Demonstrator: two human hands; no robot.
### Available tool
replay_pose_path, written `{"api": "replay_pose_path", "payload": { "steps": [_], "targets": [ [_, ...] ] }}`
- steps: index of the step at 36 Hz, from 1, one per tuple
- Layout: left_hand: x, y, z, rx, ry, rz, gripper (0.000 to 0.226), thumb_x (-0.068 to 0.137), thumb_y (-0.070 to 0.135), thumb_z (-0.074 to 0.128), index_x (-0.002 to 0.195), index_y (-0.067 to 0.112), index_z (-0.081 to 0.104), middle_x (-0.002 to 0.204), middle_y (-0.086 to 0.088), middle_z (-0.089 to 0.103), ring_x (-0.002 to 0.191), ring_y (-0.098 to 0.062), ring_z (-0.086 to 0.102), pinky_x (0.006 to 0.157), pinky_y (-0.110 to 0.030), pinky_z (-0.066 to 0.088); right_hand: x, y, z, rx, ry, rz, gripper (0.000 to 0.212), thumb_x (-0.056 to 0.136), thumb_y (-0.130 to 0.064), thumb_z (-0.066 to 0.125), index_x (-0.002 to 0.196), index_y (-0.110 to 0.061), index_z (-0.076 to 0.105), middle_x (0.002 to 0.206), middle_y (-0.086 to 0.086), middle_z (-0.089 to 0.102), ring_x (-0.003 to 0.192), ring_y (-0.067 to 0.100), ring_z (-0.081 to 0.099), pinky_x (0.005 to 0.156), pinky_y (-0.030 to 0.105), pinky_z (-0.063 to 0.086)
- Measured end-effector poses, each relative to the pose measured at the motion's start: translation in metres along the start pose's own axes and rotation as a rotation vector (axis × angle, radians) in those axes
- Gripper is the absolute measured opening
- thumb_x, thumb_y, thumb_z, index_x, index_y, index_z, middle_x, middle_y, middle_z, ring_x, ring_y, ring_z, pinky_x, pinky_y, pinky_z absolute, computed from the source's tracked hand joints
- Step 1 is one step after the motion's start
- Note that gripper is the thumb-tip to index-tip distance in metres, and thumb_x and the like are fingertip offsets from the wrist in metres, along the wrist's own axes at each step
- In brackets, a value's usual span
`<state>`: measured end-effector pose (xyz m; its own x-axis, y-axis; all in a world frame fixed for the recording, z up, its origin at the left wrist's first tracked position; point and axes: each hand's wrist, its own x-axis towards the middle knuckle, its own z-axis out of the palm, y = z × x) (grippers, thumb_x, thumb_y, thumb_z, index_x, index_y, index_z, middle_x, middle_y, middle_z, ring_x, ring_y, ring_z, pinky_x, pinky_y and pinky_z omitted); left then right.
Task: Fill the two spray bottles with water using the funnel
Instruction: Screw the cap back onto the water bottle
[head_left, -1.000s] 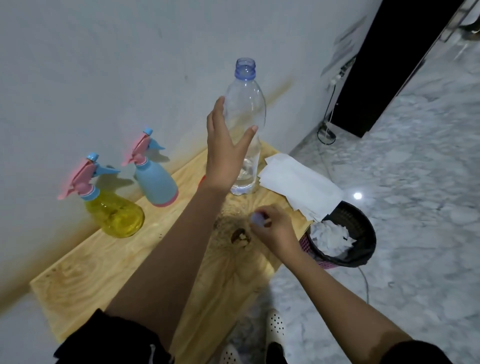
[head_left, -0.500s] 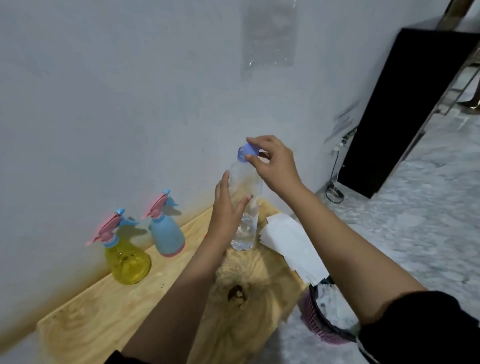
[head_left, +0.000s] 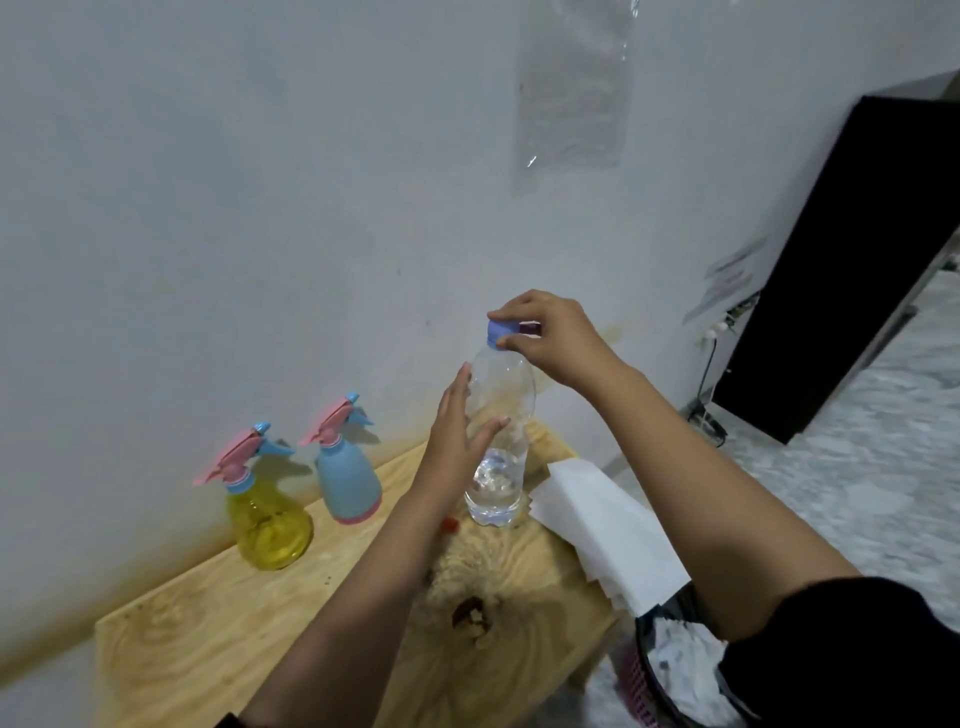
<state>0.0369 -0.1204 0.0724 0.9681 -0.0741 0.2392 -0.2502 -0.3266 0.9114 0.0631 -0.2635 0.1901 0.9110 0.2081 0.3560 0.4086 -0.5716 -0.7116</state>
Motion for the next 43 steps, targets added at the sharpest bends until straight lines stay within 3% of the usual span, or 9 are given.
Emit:
{"api": "replay_pose_path", "payload": {
  "steps": [6, 10, 13, 17, 23, 28, 31, 35, 43],
  "targets": [
    [-0.002, 0.0, -0.001, -0.005, -0.001, -0.001, 0.076, 0.089, 0.025, 0.063, 0.148, 0.027, 0.016, 0.151, 0.005, 0.027, 0.133, -0.004, 0.029, 0.109, -0.03, 0.031, 0.001, 0.003, 0.005, 0.049, 0.133, 0.039, 0.034, 0.068, -0.017, 0.082, 0.099, -0.009, 0.071, 0.097, 0.003, 0.065, 0.085, 0.014, 0.059, 0.081, 0.021, 0.049],
    [0.0, 0.002, -0.004, -0.013, -0.016, -0.009, 0.075, 0.089, 0.025, 0.063, 0.148, 0.028, 0.017, 0.151, 0.006, 0.027, 0.134, -0.005, 0.031, 0.108, -0.029, 0.032, -0.001, 0.003, 0.009, 0.106, 0.032, 0.031, 0.029, 0.085, -0.013, 0.067, 0.114, -0.01, 0.064, 0.115, 0.003, 0.062, 0.104, 0.011, 0.056, 0.094, 0.023, 0.047],
    [0.001, 0.002, -0.007, -0.022, -0.026, -0.013, 0.075, 0.089, 0.023, 0.064, 0.148, 0.026, 0.017, 0.151, 0.004, 0.028, 0.136, -0.008, 0.031, 0.106, -0.026, 0.033, -0.004, 0.007, 0.011, 0.197, -0.022, 0.058, 0.033, 0.092, -0.008, 0.056, 0.125, -0.011, 0.058, 0.127, 0.001, 0.059, 0.113, 0.007, 0.053, 0.092, 0.007, 0.043],
    [0.0, 0.002, -0.005, -0.021, -0.012, -0.009, 0.075, 0.089, 0.022, 0.063, 0.148, 0.027, 0.017, 0.151, 0.004, 0.029, 0.136, -0.008, 0.031, 0.106, -0.026, 0.033, -0.002, 0.007, 0.01, 0.255, 0.055, 0.07, 0.032, 0.084, -0.004, 0.066, 0.116, -0.007, 0.065, 0.113, 0.003, 0.065, 0.103, 0.012, 0.059, 0.077, -0.001, 0.043],
    [-0.001, 0.0, 0.0, -0.011, 0.029, -0.014, 0.074, 0.09, 0.025, 0.062, 0.148, 0.028, 0.016, 0.151, 0.005, 0.028, 0.134, -0.005, 0.031, 0.108, -0.029, 0.032, 0.001, 0.005, 0.018, 0.214, 0.205, 0.076, 0.034, 0.069, -0.013, 0.081, 0.1, -0.005, 0.07, 0.097, 0.003, 0.069, 0.084, 0.011, 0.061, 0.07, 0.0, 0.043],
    [0.002, 0.002, -0.002, -0.007, 0.0, -0.006, 0.073, 0.091, 0.024, 0.06, 0.148, 0.026, 0.014, 0.153, 0.003, 0.025, 0.138, -0.009, 0.029, 0.11, -0.031, 0.031, 0.005, 0.003, 0.025, 0.149, 0.265, 0.1, 0.034, 0.068, -0.019, 0.083, 0.097, -0.007, 0.068, 0.09, -0.001, 0.065, 0.083, 0.012, 0.059, 0.066, -0.001, 0.041],
    [0.002, 0.002, -0.004, -0.018, -0.015, -0.015, 0.074, 0.091, 0.023, 0.06, 0.149, 0.025, 0.014, 0.152, 0.003, 0.026, 0.138, -0.009, 0.029, 0.111, -0.032, 0.032, 0.004, 0.006, 0.023, 0.147, 0.173, 0.101, 0.036, 0.078, -0.019, 0.075, 0.11, -0.007, 0.066, 0.105, 0.001, 0.066, 0.093, 0.01, 0.058, 0.073, 0.0, 0.04],
    [0.004, 0.003, -0.007, -0.012, -0.028, -0.021, 0.074, 0.092, 0.023, 0.059, 0.149, 0.024, 0.012, 0.152, 0.002, 0.025, 0.138, -0.01, 0.029, 0.11, -0.03, 0.032, 0.004, 0.011, 0.013, 0.208, -0.054, 0.134, 0.038, 0.092, -0.017, 0.059, 0.129, -0.013, 0.055, 0.128, 0.002, 0.059, 0.111, 0.009, 0.055, 0.096, 0.019, 0.041],
    [0.004, 0.001, -0.004, 0.027, 0.004, -0.016, 0.074, 0.092, 0.025, 0.059, 0.149, 0.026, 0.012, 0.152, 0.002, 0.026, 0.138, -0.011, 0.03, 0.11, -0.033, 0.032, 0.006, 0.005, 0.017, 0.154, 0.038, 0.14, 0.03, 0.087, -0.014, 0.064, 0.116, -0.009, 0.064, 0.114, 0.005, 0.066, 0.099, 0.012, 0.06, 0.086, 0.017, 0.042]
  ]
}}
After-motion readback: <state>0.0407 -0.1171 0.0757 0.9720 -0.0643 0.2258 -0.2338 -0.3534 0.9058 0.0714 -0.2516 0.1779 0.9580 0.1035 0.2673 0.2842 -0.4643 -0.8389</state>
